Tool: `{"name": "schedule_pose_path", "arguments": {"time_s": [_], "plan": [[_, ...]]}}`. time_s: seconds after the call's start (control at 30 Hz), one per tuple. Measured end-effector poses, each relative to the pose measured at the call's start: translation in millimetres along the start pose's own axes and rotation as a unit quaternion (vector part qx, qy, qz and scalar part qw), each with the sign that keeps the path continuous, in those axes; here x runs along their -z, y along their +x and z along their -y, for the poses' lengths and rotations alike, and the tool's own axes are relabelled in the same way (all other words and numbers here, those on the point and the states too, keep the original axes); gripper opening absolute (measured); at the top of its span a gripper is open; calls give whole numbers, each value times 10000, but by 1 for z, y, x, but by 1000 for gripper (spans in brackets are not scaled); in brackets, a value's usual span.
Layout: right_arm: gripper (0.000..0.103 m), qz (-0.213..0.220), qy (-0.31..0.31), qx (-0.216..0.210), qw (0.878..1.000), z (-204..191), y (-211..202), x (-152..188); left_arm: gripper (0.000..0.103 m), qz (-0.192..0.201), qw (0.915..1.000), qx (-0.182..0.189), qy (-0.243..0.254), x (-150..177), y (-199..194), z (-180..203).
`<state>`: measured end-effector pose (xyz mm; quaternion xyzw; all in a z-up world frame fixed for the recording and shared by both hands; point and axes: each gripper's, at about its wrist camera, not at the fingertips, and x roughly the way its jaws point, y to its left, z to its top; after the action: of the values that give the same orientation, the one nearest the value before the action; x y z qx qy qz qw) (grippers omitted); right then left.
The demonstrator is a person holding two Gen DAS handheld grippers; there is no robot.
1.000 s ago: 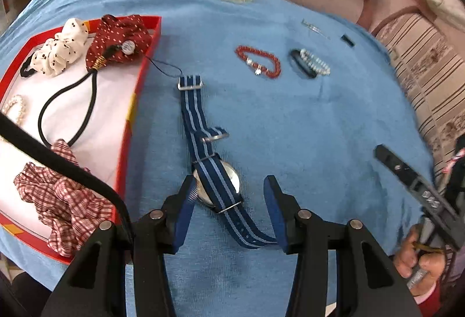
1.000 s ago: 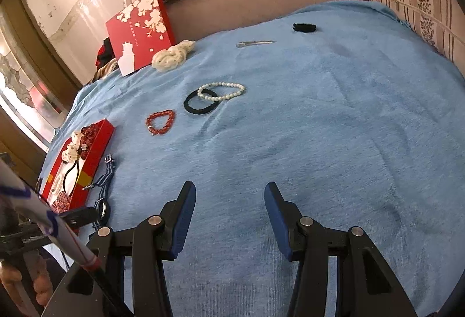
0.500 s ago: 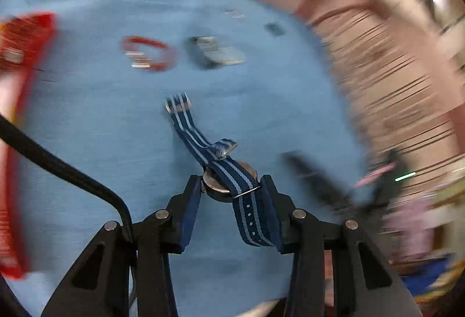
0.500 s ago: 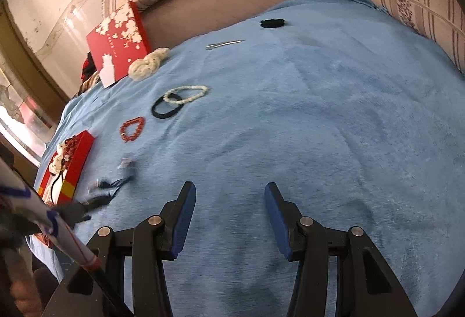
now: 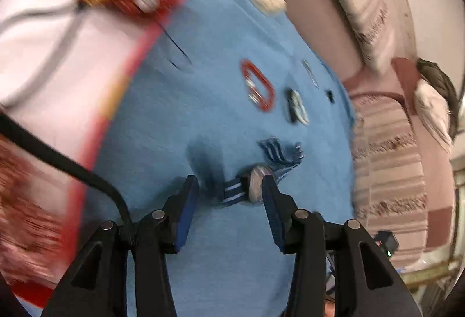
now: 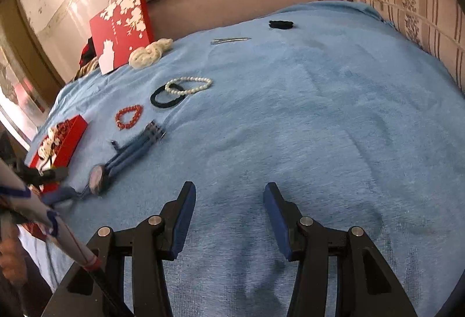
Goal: Organize jewelry
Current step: 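Lift the blue striped watch by its strap with the left gripper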
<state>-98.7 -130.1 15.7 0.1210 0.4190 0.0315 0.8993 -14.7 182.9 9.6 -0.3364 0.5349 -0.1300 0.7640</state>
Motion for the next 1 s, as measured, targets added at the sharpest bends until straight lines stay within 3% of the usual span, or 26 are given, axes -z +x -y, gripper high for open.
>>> {"name": "schedule_pose_path", "arguments": {"time_s": [0.03,0.13,0.23,0.37,0.43,0.5,0.6,0.67,0.73,0.87,0.93,1.0], "plan": [[53,8,-56,24,10000,-2,0,1,43,26,10000,28,82,-2,-4,3],[53,13,-136,58,9999,-5,0,2,44,340,9956,-399,776,2,-17,30],[53,-17,-127,49,9999,-6,2,1,58,337,9808,-707,1787,14,-17,62],[53,-102,-81,-80,9999,-6,0,-3,61,-153,9439,-977,3149,35,21,98],[53,-134,-36,-144,9998,-5,-1,-7,61,-375,9287,-966,3561,37,42,104],[53,-156,11,-214,9996,-4,-2,-15,61,-517,9097,-1222,3935,38,63,104],[53,-160,24,-301,9994,-5,0,-32,61,-655,8942,-1403,4200,38,77,102],[53,-190,-20,-414,9990,-8,7,-50,59,-680,8896,-1415,4290,40,74,98],[53,-215,-112,-493,9985,-15,17,-67,44,-593,8900,-1530,4255,38,72,97],[53,-347,-564,-860,9941,-49,41,-96,44,-560,9234,-1085,3639,30,54,87],[53,-616,-859,-1240,9866,-72,59,-106,44,-480,9355,-973,3362,30,42,80],[52,-754,-1185,-1309,9814,-95,75,-111,44,-384,9467,-846,3083,33,28,72]]}}
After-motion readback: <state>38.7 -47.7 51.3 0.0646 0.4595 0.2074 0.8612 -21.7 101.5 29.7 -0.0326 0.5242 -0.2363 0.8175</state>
